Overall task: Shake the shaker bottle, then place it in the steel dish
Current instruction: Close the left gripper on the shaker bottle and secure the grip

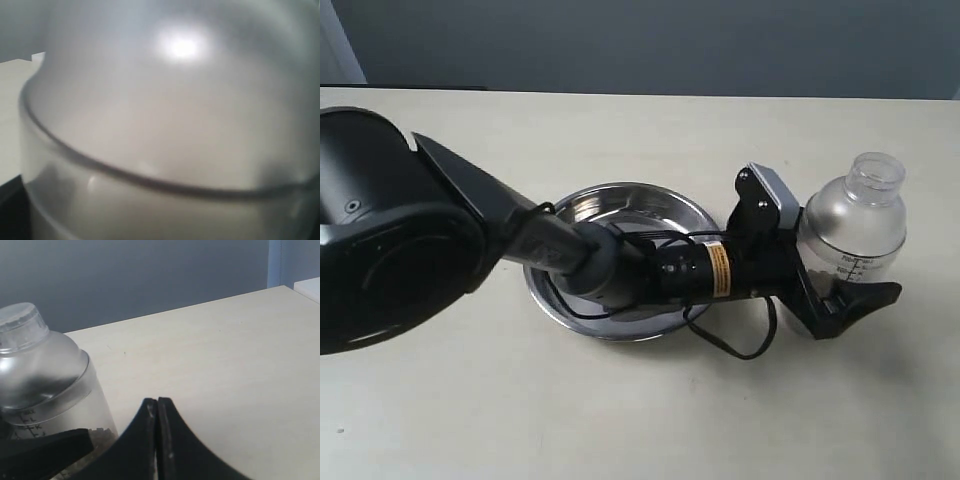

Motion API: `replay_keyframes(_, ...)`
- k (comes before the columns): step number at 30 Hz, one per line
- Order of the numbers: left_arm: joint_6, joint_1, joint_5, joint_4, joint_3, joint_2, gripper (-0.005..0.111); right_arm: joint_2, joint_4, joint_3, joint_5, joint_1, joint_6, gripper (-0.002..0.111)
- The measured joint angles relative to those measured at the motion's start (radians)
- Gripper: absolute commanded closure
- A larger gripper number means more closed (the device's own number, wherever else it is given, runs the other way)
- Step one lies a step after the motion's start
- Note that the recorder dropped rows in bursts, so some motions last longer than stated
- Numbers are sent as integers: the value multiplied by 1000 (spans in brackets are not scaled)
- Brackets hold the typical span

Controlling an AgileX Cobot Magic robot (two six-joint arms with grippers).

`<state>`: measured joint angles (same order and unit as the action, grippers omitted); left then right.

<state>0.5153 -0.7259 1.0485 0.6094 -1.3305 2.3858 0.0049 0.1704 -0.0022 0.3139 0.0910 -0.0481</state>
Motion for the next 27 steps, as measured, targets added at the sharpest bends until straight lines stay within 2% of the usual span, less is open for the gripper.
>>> replay_keyframes(9,0,-11,-8,-5,-66,29,2,0,0,0,0,0,0,109)
replay_keyframes(18,20,-11,-26,-7,-73,29,3,0,0,0,0,0,0,109)
replay_keyframes(20,23,-11,-49,-7,-73,29,10,0,0,0,0,0,0,109)
replay_keyframes(23,25,-11,-47,1,-73,29,40,0,0,0,0,0,0,109)
replay_keyframes(24,23,-11,-41,10,-73,29,54,0,0,0,0,0,0,109)
replay_keyframes(27,23,-11,2,57,-73,34,74,0,0,0,0,0,0,109)
